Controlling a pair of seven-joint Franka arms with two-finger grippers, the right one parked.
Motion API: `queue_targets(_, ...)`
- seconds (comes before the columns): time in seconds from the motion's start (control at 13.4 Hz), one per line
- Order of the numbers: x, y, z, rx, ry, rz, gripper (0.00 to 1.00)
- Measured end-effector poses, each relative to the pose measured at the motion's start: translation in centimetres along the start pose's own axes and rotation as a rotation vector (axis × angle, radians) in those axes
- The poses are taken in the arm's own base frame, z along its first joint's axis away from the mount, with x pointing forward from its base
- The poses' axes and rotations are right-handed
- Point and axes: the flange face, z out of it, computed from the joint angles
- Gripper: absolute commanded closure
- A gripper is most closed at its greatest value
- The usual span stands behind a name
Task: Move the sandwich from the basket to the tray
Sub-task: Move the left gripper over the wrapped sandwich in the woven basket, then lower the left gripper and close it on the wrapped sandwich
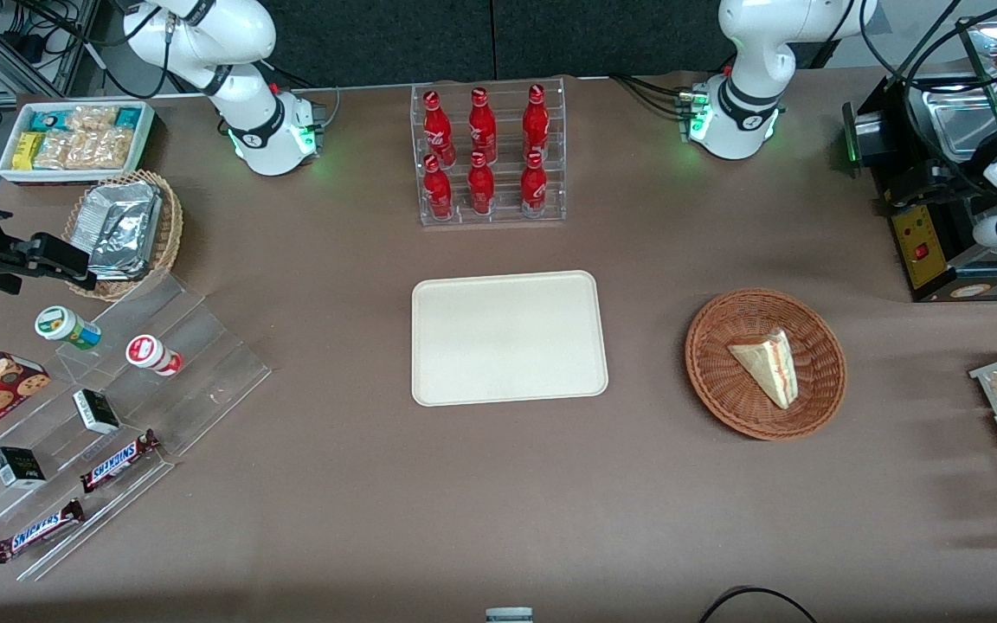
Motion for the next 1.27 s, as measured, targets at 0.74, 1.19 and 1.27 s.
queue_targets(0.74,5.7,0.4,8.2,-0.004,0.044,-0.034,0.00)
queue_targets(1.19,8.4,1.4,21.3,-0.063,0.191,-0.309,0.00)
queue_targets(1.27,8.4,1.5,23.0,-0.076,0.206,-0.337,0.00)
